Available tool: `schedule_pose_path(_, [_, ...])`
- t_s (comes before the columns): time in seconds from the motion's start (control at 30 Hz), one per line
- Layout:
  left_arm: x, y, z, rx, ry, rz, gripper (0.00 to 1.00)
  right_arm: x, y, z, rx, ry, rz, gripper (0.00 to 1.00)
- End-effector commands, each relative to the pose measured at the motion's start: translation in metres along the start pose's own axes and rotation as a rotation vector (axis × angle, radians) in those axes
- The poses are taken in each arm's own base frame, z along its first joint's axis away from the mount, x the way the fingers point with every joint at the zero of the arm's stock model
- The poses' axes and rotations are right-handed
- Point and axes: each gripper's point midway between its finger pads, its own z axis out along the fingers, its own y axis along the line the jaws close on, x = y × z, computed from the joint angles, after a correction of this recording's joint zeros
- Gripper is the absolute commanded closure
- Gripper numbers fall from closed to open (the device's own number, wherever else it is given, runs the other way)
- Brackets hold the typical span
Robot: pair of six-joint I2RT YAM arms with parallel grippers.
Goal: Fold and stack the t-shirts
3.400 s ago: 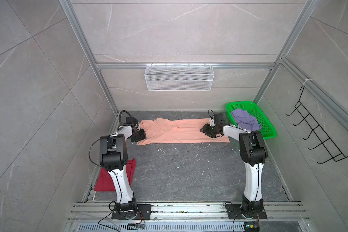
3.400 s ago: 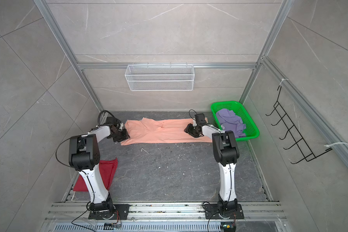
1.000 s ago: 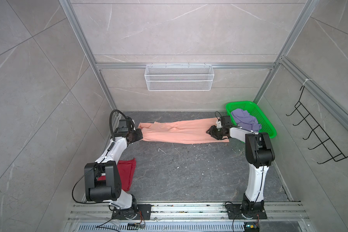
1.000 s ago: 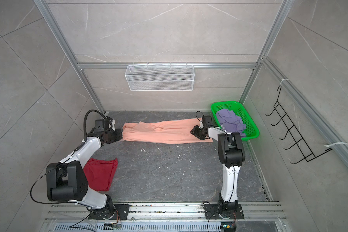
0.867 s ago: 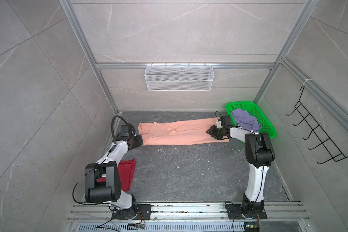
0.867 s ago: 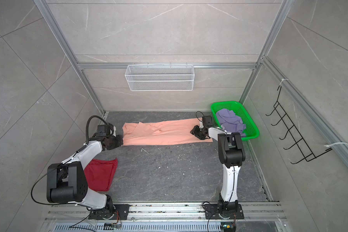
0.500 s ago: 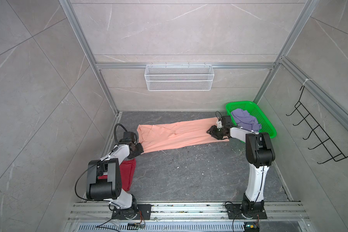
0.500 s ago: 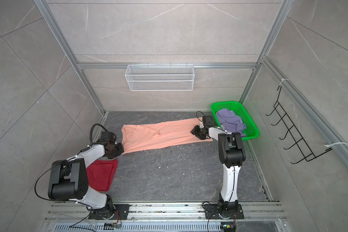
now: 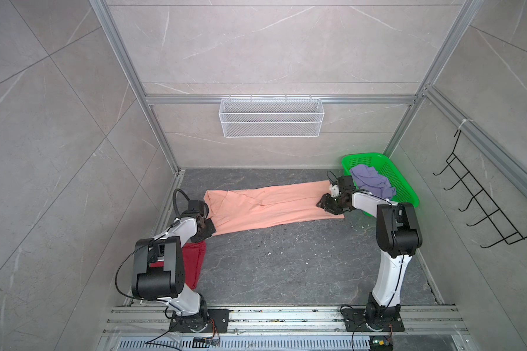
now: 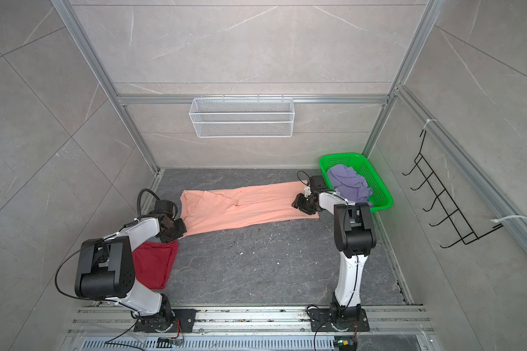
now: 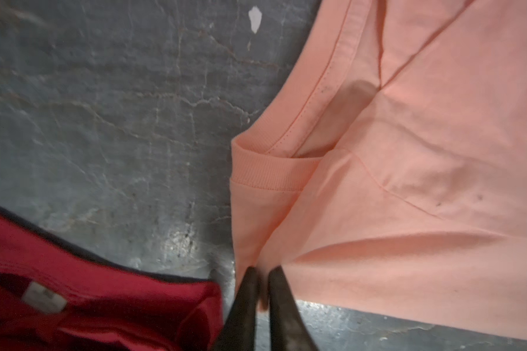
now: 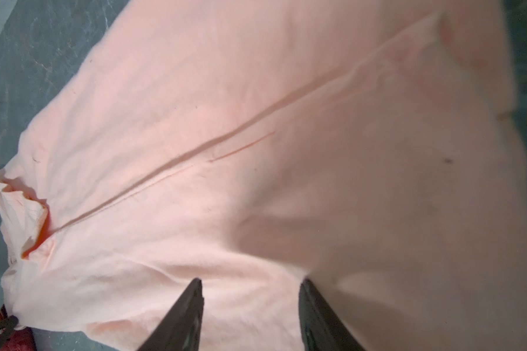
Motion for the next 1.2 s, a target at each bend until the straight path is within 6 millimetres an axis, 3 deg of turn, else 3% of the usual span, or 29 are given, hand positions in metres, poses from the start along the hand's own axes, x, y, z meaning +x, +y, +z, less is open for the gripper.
schedule_pose_path(0.0, [-0.015, 0.003, -0.006, -0.029, -0.025, -0.036, 0.74, 0.013, -0.004, -0.019, 0.042, 0.023, -0.06, 0.47])
schedule_pose_path(0.2, [-0.022, -0.006, -0.017, 0.015, -0.053, -0.074, 0.66, 0.034, -0.022, -0.01, 0.083, 0.061, -0.031, 0.47])
schedule_pose_path(0.4, [-0.022, -0.05, -0.037, 0.222, -0.064, -0.111, 0.59, 0.056, -0.043, -0.012, 0.166, 0.083, -0.018, 0.47])
schedule_pose_path(0.47, [-0.017, -0.063, -0.032, 0.228, -0.047, -0.09, 0.58, 0.057, -0.048, -0.012, 0.184, 0.087, -0.004, 0.47])
schedule_pose_path(0.6, [-0.009, -0.067, -0.013, 0.194, -0.007, -0.102, 0.58, 0.07, -0.063, -0.019, 0.255, 0.109, 0.015, 0.47])
schedule_pose_path(0.77, [0.006, -0.056, 0.01, 0.148, 0.027, -0.147, 0.58, 0.078, -0.083, -0.033, 0.302, 0.089, 0.076, 0.47])
schedule_pose_path(0.9, [0.025, -0.031, 0.025, 0.035, 0.068, -0.169, 0.59, 0.082, -0.094, -0.037, 0.321, 0.091, 0.112, 0.47])
schedule_pose_path(1.07, [0.044, -0.008, 0.028, -0.045, 0.082, -0.189, 0.6, 0.083, -0.104, -0.041, 0.327, 0.086, 0.155, 0.47])
schedule_pose_path(1.17, [0.038, -0.007, 0.02, -0.042, 0.054, -0.178, 0.6, 0.077, -0.093, -0.048, 0.274, 0.054, 0.14, 0.47])
